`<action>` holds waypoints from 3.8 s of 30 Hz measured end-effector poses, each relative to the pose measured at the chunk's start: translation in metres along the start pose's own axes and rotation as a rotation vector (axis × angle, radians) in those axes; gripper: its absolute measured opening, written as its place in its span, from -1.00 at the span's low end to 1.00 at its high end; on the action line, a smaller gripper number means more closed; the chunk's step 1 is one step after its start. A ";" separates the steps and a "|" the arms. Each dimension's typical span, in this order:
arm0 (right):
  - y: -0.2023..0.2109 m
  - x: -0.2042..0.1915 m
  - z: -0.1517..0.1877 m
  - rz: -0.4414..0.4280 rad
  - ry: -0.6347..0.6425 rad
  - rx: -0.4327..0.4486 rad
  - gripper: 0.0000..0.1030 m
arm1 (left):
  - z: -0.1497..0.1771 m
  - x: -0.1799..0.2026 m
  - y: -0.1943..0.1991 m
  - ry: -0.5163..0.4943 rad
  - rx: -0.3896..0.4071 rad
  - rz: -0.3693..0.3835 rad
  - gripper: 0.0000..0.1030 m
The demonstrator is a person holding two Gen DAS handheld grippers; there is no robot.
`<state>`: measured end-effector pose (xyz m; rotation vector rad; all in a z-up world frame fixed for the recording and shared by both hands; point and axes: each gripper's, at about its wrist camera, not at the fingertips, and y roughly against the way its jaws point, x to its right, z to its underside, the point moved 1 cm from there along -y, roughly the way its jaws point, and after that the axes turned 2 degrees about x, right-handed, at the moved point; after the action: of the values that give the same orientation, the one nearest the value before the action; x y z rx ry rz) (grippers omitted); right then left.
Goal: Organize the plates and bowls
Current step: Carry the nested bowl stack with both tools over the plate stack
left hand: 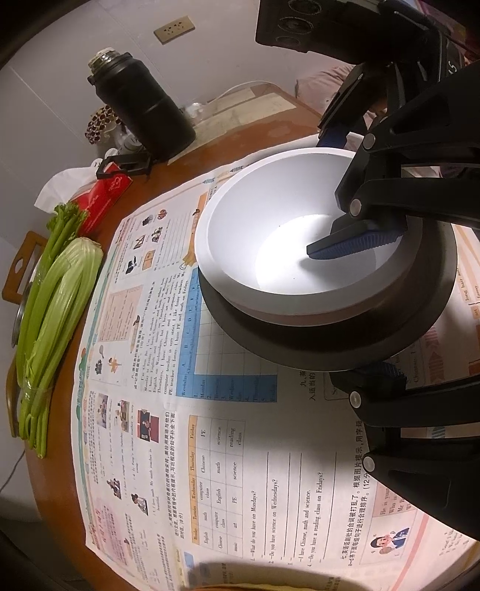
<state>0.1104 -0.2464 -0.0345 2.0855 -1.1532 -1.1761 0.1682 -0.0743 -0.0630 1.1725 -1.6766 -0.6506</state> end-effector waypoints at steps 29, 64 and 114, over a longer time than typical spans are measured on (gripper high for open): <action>0.018 -0.074 -0.024 -0.032 0.165 0.048 0.30 | 0.002 -0.025 0.090 0.048 0.171 -0.030 -0.04; -0.041 -0.284 -0.063 -0.242 0.471 -0.064 0.30 | 0.010 -0.178 0.234 0.241 0.370 -0.198 -0.03; -0.135 -0.263 -0.052 -0.077 0.474 -0.146 0.29 | 0.010 -0.233 0.153 0.287 0.246 -0.191 -0.03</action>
<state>0.1412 0.0482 0.0136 2.1489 -0.7483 -0.7111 0.1170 0.1987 -0.0335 1.5376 -1.4399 -0.3742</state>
